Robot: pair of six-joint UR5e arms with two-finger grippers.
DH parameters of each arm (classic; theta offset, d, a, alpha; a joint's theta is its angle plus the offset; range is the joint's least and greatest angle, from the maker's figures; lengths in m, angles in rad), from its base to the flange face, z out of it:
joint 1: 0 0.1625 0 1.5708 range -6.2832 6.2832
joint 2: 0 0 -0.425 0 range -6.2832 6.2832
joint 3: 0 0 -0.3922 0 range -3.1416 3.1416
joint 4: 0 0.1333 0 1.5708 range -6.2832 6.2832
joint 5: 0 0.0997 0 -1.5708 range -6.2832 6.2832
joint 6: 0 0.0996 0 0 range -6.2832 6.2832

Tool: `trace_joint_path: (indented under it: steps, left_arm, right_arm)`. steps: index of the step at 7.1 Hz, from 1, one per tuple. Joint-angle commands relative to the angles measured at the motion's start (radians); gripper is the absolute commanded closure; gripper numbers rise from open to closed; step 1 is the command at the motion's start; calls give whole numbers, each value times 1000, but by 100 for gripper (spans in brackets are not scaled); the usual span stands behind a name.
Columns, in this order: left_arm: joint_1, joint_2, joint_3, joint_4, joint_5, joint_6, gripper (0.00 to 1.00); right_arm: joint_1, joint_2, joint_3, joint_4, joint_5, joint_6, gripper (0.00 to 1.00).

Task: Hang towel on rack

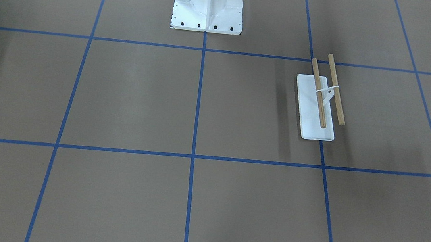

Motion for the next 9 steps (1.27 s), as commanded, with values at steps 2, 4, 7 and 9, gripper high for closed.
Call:
trace_joint_path:
  steps: [2,4,7,9]
  left_arm:
    - [0,-1,-5,-1,2,0,1]
    - [0,-10,-26,1,17,0,1]
    - [-2,-59,-46,-2,74,-3,1]
    - [-2,-112,-38,-100,77,-5,1]
  right_arm:
    - [0,-2,-1,-1,0,0,0]
    - [0,-17,-10,-2,43,-1,0]
    - [3,-9,54,107,123,-6,0]
    - [2,-25,55,237,77,0,0]
